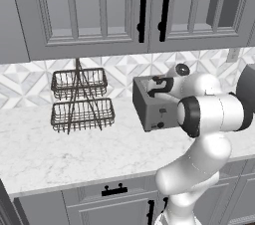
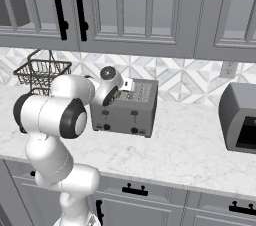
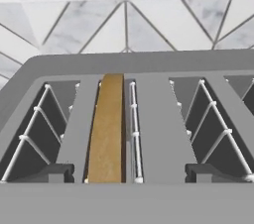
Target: Start the toaster. Once the lever pops up, take the bread to the plate on the dining counter.
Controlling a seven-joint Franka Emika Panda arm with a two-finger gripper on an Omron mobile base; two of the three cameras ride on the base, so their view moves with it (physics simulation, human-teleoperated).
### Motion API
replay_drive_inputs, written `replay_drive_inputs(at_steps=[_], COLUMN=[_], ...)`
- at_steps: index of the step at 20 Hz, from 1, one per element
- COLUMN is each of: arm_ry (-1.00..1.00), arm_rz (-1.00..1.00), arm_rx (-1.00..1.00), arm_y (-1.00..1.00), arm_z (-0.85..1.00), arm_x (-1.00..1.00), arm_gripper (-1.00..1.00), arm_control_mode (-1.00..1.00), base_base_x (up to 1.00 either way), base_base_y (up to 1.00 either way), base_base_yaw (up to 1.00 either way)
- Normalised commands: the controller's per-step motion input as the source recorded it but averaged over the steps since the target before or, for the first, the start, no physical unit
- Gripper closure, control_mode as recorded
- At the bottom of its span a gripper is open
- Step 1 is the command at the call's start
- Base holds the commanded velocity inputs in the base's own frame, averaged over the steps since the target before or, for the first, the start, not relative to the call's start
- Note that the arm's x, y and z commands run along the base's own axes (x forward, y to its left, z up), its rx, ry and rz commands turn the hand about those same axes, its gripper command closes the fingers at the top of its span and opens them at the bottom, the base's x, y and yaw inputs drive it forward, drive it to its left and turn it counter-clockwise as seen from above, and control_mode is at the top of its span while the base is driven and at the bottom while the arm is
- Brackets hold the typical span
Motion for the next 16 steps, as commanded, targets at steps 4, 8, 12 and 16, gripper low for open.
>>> replay_drive_inputs(at_steps=[4,8,12,16], arm_ry=[0.00,0.00,0.00,-0.03], arm_rz=[0.00,0.00,0.00,0.00], arm_rx=[0.00,0.00,0.00,0.03], arm_y=[0.00,0.06,0.06,0.00], arm_z=[-0.17,-0.19,-0.15,0.00], arm_x=[0.00,0.00,0.00,-0.22], arm_gripper=[1.00,1.00,1.00,1.00], arm_control_mode=[-1.00,-1.00,-1.00,-1.00], base_base_x=[0.00,0.00,0.00,0.00], base_base_y=[0.00,0.00,0.00,0.00], base_base_yaw=[0.00,0.00,0.00,0.00])
